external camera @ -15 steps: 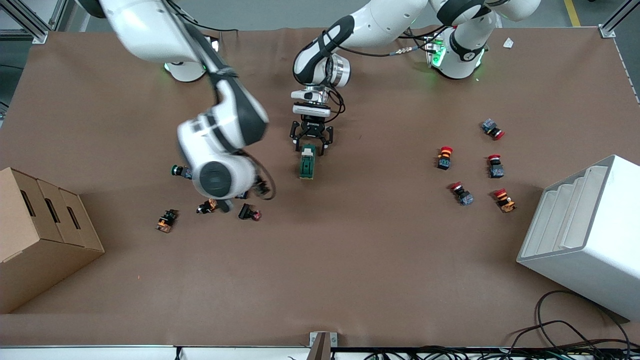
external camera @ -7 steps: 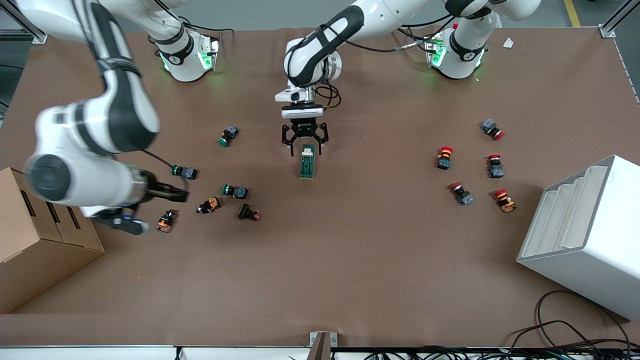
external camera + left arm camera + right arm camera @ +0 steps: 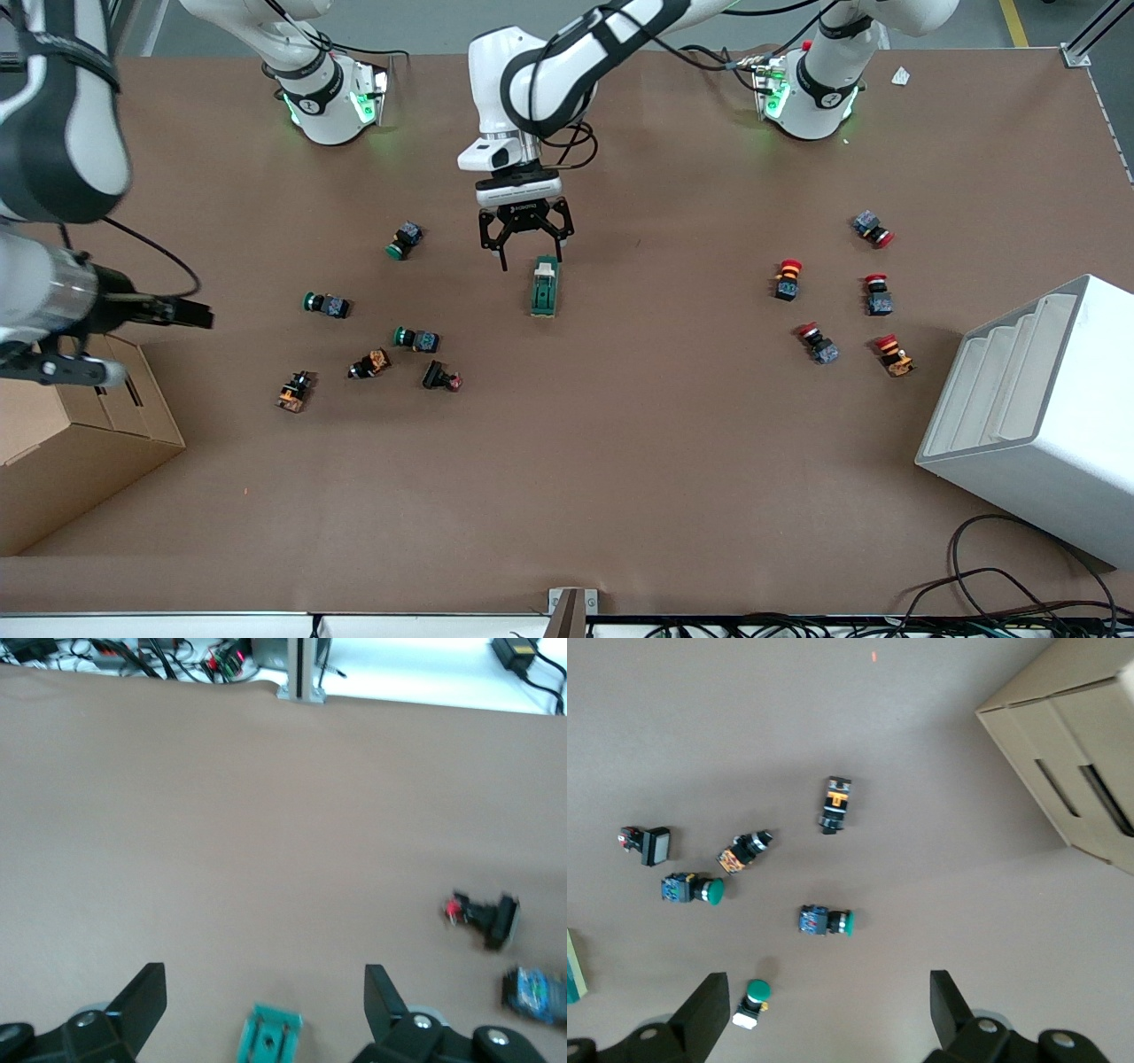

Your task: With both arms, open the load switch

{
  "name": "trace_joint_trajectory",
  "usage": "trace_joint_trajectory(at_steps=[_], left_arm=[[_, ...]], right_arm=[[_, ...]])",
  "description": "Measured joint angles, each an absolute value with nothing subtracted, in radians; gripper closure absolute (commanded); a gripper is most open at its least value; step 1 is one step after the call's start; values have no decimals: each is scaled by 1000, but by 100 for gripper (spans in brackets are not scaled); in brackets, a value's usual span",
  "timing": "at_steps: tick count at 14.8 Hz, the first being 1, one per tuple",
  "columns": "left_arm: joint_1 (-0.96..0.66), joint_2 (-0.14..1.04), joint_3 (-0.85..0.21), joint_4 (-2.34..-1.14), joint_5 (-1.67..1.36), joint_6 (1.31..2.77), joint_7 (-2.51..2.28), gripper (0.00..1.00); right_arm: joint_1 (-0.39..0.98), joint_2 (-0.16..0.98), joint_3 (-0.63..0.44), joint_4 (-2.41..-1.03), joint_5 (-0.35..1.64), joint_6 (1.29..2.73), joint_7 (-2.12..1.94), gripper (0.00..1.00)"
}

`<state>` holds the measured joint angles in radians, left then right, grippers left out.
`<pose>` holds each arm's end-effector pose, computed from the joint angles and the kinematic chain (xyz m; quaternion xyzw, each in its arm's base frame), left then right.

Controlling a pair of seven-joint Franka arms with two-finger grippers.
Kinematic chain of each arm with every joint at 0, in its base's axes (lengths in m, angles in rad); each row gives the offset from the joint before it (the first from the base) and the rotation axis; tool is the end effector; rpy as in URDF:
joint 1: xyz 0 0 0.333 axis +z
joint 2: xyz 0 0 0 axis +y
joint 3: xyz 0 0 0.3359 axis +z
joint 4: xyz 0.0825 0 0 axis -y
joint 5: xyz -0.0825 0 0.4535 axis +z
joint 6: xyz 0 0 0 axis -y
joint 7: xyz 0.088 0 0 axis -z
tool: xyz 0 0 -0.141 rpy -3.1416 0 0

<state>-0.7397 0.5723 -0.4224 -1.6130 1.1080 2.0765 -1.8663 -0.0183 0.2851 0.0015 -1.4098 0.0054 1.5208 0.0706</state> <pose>0.4037 -0.6581 0.2799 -0.9318 -0.0820 -0.3524 0.0292 0.6960 -0.0110 0.5038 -0.9953 0.0436 0.0870 0.0006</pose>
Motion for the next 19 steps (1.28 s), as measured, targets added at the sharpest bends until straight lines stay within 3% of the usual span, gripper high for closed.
trace_joint_trajectory(at_steps=[4,10,17,19], left_arm=[[-619,481,-419,-1550,866,2056,-1618,0],[-403,376,-416,-1434,548,1907,-1236,0],[-132,291,-415,-1412,295,1836,-737,0],[-102,247,-371,-1412,207,1785,-587,0]], right_arm=[[-47,257,2,-1404,-12,1497,28,0],[-47,254,9,-1383,-19,1483,28,0],[-45,254,25,-1311,-16,1385,28,0],[-45,254,28,-1306,-14,1361,28,0]])
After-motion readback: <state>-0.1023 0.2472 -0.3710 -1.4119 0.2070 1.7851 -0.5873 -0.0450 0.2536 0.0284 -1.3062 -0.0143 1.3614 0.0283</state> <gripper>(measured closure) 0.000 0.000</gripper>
